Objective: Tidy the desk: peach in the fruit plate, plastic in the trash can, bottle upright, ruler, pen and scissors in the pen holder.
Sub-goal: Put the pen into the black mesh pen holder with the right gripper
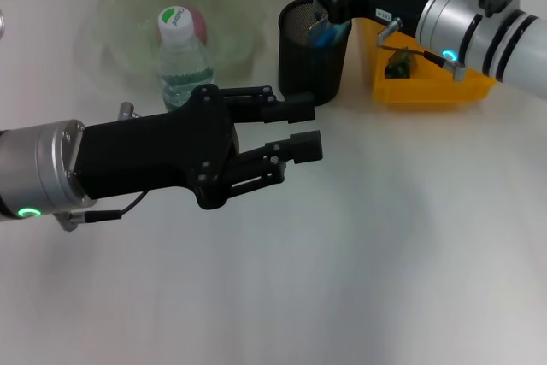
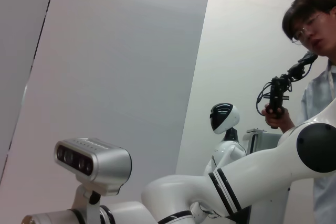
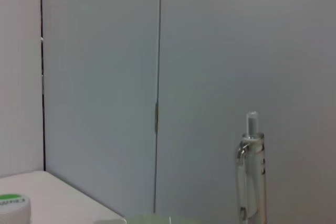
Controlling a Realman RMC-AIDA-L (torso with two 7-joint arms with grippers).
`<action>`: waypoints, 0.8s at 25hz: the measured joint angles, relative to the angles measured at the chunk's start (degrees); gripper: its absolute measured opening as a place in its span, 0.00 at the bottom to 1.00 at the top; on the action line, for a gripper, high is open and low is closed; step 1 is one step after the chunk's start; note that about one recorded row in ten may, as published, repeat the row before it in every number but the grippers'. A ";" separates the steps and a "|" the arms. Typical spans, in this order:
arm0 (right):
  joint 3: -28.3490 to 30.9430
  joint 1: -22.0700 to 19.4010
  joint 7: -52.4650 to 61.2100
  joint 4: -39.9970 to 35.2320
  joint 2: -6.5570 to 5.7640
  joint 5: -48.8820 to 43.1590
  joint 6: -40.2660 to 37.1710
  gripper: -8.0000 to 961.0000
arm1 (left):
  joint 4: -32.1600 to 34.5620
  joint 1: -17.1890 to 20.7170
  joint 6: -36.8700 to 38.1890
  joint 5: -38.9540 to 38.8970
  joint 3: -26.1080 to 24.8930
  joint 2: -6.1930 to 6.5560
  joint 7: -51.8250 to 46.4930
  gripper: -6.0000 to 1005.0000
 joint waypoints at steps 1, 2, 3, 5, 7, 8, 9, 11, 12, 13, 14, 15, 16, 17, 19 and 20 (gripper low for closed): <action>-0.01 0.31 -0.01 0.27 0.00 -0.01 0.49 0.20 | 0.01 0.00 0.00 0.02 -0.03 0.02 0.00 0.41; -0.01 0.48 -0.01 0.32 0.00 -0.14 0.69 0.20 | 0.00 -0.02 -0.06 0.09 -0.06 0.03 0.00 0.41; -0.01 0.48 -0.01 0.32 0.00 -0.14 0.69 0.20 | 0.00 -0.02 -0.06 0.09 -0.06 0.03 0.00 0.41; -0.01 0.50 -0.02 0.33 0.00 -0.18 0.69 0.20 | -0.06 -0.10 -0.22 0.29 -0.10 0.04 0.00 0.41; -0.01 0.51 -0.03 0.34 0.00 -0.16 0.68 0.20 | -0.01 -0.09 -0.22 0.33 -0.10 0.03 0.00 0.41; -0.01 0.52 -0.04 0.35 0.00 -0.09 0.58 0.20 | 0.05 -0.10 -0.24 0.34 -0.16 0.03 0.00 0.41; -0.01 0.52 -0.04 0.35 0.00 -0.09 0.58 0.20 | 0.05 -0.10 -0.24 0.34 -0.16 0.03 0.00 0.41; -0.01 0.52 -0.05 0.33 -0.01 -0.07 0.43 0.20 | -0.03 -0.14 -0.29 0.36 -0.25 0.04 -0.01 0.41; -0.01 0.52 -0.05 0.33 -0.01 -0.07 0.43 0.21 | -0.03 -0.14 -0.29 0.36 -0.25 0.04 -0.01 0.41; -0.01 0.52 -0.05 0.30 0.00 -0.06 0.42 0.21 | -0.04 -0.15 -0.32 0.38 -0.30 0.04 -0.01 0.41; -0.01 0.52 -0.05 0.27 0.00 -0.06 0.41 0.21 | -0.04 -0.15 -0.32 0.38 -0.30 0.04 -0.01 0.41; -0.01 0.52 -0.06 0.21 -0.01 -0.06 0.41 0.21 | -0.04 -0.16 -0.34 0.38 -0.32 0.04 -0.01 0.41; -0.01 0.52 -0.05 0.07 0.00 -0.05 0.39 0.22 | -0.04 -0.18 -0.37 0.39 -0.35 0.03 -0.02 0.41; -0.01 0.52 -0.05 0.07 0.00 -0.05 0.39 0.23 | -0.04 -0.18 -0.37 0.39 -0.35 0.03 -0.02 0.41; -0.01 0.52 -0.06 0.03 0.00 -0.03 0.38 0.24 | -0.04 -0.18 -0.41 0.39 -0.36 0.04 -0.01 0.41; 0.02 0.52 -0.06 0.00 0.00 -0.01 0.35 0.25 | -0.04 -0.18 -0.43 0.39 -0.36 0.07 0.00 0.41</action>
